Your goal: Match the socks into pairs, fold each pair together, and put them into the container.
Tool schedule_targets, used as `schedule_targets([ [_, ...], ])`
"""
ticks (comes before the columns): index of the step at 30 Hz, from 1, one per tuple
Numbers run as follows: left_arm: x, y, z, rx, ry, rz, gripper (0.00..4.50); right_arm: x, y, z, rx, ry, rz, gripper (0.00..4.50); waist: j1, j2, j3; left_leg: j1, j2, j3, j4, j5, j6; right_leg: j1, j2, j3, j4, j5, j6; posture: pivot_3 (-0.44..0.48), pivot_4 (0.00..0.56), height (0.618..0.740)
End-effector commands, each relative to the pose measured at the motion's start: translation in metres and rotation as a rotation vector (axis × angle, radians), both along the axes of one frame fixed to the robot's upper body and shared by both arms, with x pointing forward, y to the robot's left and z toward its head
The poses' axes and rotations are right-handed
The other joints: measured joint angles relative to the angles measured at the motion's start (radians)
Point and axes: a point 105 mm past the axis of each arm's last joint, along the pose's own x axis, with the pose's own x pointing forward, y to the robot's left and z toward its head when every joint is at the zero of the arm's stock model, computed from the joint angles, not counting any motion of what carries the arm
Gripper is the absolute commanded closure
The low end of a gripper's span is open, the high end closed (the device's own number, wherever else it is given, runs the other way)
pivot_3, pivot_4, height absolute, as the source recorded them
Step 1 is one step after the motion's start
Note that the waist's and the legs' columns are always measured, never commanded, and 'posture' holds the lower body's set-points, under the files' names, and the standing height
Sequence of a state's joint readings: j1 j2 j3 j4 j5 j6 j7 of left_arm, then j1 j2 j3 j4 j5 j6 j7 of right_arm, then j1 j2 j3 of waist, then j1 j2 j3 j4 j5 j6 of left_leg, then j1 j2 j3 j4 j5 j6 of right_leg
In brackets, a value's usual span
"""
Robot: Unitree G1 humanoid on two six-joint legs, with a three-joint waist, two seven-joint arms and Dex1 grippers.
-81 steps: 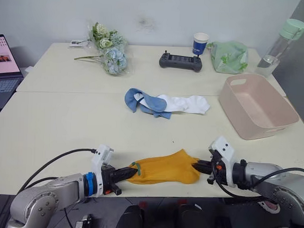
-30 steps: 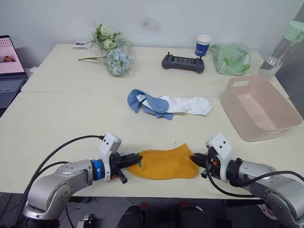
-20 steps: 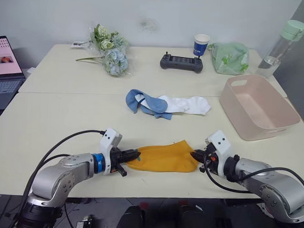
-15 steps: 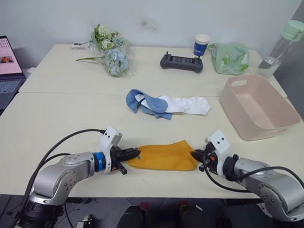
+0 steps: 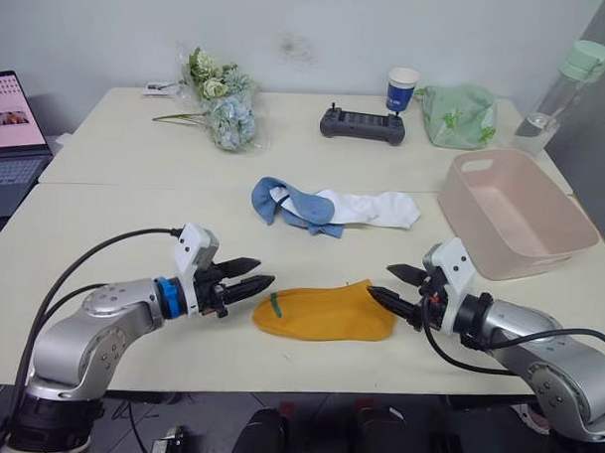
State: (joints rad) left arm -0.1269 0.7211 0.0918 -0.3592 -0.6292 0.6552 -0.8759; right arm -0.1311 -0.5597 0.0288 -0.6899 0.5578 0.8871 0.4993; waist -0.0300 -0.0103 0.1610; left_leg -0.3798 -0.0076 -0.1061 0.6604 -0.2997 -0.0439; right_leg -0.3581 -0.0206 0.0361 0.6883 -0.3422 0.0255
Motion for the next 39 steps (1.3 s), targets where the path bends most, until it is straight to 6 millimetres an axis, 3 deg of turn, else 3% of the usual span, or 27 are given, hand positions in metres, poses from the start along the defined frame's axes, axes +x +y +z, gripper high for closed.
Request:
schedule_targets([
  [1, -0.016, -0.026, -0.008, 0.059, -0.046, -0.162, 3.43, -0.005, 0.013, -0.004, -0.040, -0.058, 0.064, 2.23, 0.000, 0.000, 0.000, 0.000, 0.000, 0.000, 0.000, 0.001, -0.001, 0.000, 0.000, 0.000, 0.000, 0.000, 0.000, 0.000, 0.150, 0.740],
  [4, -0.015, -0.035, -0.018, 0.072, -0.053, -0.189, 4.39, -0.005, 0.022, -0.011, -0.080, -0.078, 0.091, 3.35, 0.000, 0.000, 0.000, -0.001, 0.000, 0.000, 0.000, 0.002, -0.003, 0.000, 0.000, 0.000, 0.000, 0.000, 0.000, 0.000, 0.150, 0.740],
  [7, -0.014, -0.043, -0.034, 0.117, -0.039, -0.223, 4.50, -0.007, 0.040, -0.025, -0.137, -0.103, 0.170, 4.47, -0.002, 0.000, 0.000, 0.000, 0.000, 0.000, 0.000, 0.001, -0.002, 0.000, 0.000, 0.000, 0.000, 0.000, 0.000, 0.000, 0.150, 0.740],
  [10, -0.008, -0.042, -0.053, 0.166, -0.012, -0.210, 4.50, 0.000, 0.049, -0.040, -0.165, -0.097, 0.168, 4.49, -0.003, 0.000, 0.000, 0.001, 0.000, 0.000, 0.000, 0.000, 0.000, 0.000, 0.001, 0.000, 0.001, 0.000, 0.000, 0.000, 0.150, 0.740],
  [13, -0.002, -0.040, -0.069, 0.190, 0.038, -0.179, 4.50, 0.011, 0.044, -0.054, -0.196, -0.096, 0.105, 4.49, -0.002, 0.000, 0.000, 0.000, 0.000, -0.001, 0.000, 0.000, 0.000, -0.001, 0.001, -0.001, 0.001, 0.000, 0.000, 0.000, 0.150, 0.740],
  [19, -0.003, -0.040, -0.087, 0.234, 0.115, -0.182, 4.50, 0.020, -0.002, -0.069, -0.257, -0.038, -0.060, 4.49, 0.004, 0.000, -0.001, 0.000, -0.001, -0.001, 0.001, 0.000, 0.000, 0.001, 0.000, -0.001, 0.000, 0.000, 0.000, 0.000, 0.150, 0.740],
  [23, 0.000, -0.043, -0.079, 0.195, 0.080, -0.182, 4.50, 0.018, -0.021, -0.066, -0.214, 0.005, -0.130, 4.49, 0.004, 0.000, -0.001, 0.006, -0.001, -0.001, 0.000, 0.000, 0.001, 0.006, 0.000, -0.001, 0.000, 0.000, 0.000, 0.000, 0.150, 0.740],
  [27, 0.003, -0.053, -0.054, 0.154, -0.012, -0.240, 4.50, 0.004, -0.008, -0.033, -0.085, -0.080, -0.024, 4.49, 0.003, -0.001, -0.001, 0.005, -0.001, -0.001, 0.001, 0.000, 0.001, 0.006, 0.000, -0.001, 0.000, 0.000, 0.000, 0.000, 0.150, 0.740],
  [30, 0.001, -0.058, -0.037, 0.170, -0.066, -0.307, 4.50, -0.004, 0.001, -0.020, -0.050, -0.092, 0.045, 4.49, 0.001, 0.000, 0.000, 0.004, 0.000, -0.001, 0.001, 0.000, 0.001, 0.004, 0.000, -0.001, 0.001, 0.000, 0.000, 0.000, 0.150, 0.740],
  [35, 0.002, -0.054, -0.051, 0.259, -0.045, -0.329, 4.50, -0.021, 0.020, -0.037, -0.100, -0.003, 0.191, 4.49, -0.003, 0.000, 0.000, 0.005, 0.000, -0.001, 0.000, 0.000, 0.001, 0.004, 0.001, -0.001, 0.001, 0.000, 0.000, 0.000, 0.150, 0.740],
  [39, 0.005, -0.049, -0.066, 0.262, 0.017, -0.274, 4.50, -0.020, 0.010, -0.060, -0.191, 0.048, 0.162, 4.49, -0.001, 0.000, 0.000, 0.004, 0.000, -0.002, 0.000, -0.001, 0.001, 0.004, 0.001, -0.001, 0.001, 0.000, 0.000, 0.000, 0.150, 0.740],
])
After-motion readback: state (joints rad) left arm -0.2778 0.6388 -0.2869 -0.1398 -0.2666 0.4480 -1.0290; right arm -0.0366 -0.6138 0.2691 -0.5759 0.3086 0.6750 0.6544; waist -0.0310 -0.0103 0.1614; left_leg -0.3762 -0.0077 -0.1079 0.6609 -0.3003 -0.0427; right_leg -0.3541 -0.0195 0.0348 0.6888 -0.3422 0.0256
